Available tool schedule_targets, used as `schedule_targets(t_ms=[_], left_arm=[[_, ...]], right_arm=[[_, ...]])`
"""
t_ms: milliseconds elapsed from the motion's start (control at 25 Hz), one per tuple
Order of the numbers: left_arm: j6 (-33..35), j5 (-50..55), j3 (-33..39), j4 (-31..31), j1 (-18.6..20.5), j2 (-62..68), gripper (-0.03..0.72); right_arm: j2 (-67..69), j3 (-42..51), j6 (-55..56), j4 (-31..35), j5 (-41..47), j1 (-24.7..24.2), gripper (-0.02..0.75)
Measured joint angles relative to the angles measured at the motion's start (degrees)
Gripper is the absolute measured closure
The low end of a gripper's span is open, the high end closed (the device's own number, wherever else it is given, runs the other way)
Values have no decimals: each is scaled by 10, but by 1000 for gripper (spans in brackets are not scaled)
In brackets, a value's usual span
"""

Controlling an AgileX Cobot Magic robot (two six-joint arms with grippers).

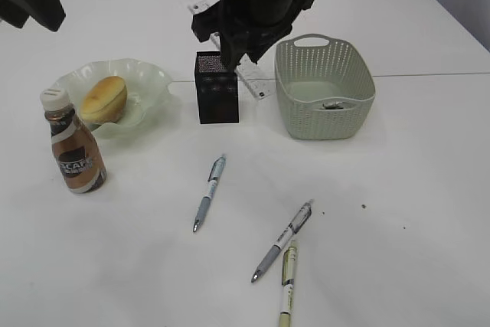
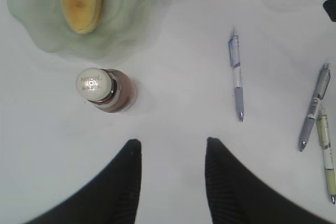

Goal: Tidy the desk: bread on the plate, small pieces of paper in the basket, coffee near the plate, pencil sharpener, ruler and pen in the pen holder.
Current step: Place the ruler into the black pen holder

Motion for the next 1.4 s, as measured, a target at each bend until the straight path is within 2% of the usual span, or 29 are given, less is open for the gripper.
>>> schedule_targets(t_ms=[160, 400, 520, 680, 760, 880, 1320, 1360, 1400], left_arm=[[0, 0, 0, -1, 0, 0, 384], [0, 0, 0, -1, 0, 0, 384], [0, 0, 0, -1, 0, 0, 384], [0, 0, 0, -1, 0, 0, 384], [0, 0, 0, -1, 0, 0, 384], [0, 0, 0, -1, 0, 0, 384], [0, 0, 0, -1, 0, 0, 384], [0, 0, 0, -1, 0, 0, 384], [0, 0, 0, -1, 0, 0, 384]], right_arm=[[-21, 1, 3, -25, -15, 0, 472], [-76, 65, 4, -51, -127, 0, 472], [-120, 149, 4, -74, -230, 0, 472], [-179, 284, 4, -106, -419, 0, 473], [-193, 336, 4, -113, -515, 0, 473], [-192, 380, 4, -117, -608, 0, 473], [-125, 391, 4, -121, -784, -5, 473], [-116, 391, 3, -121, -798, -6, 452], [-107, 391, 2, -123, -817, -9, 468]])
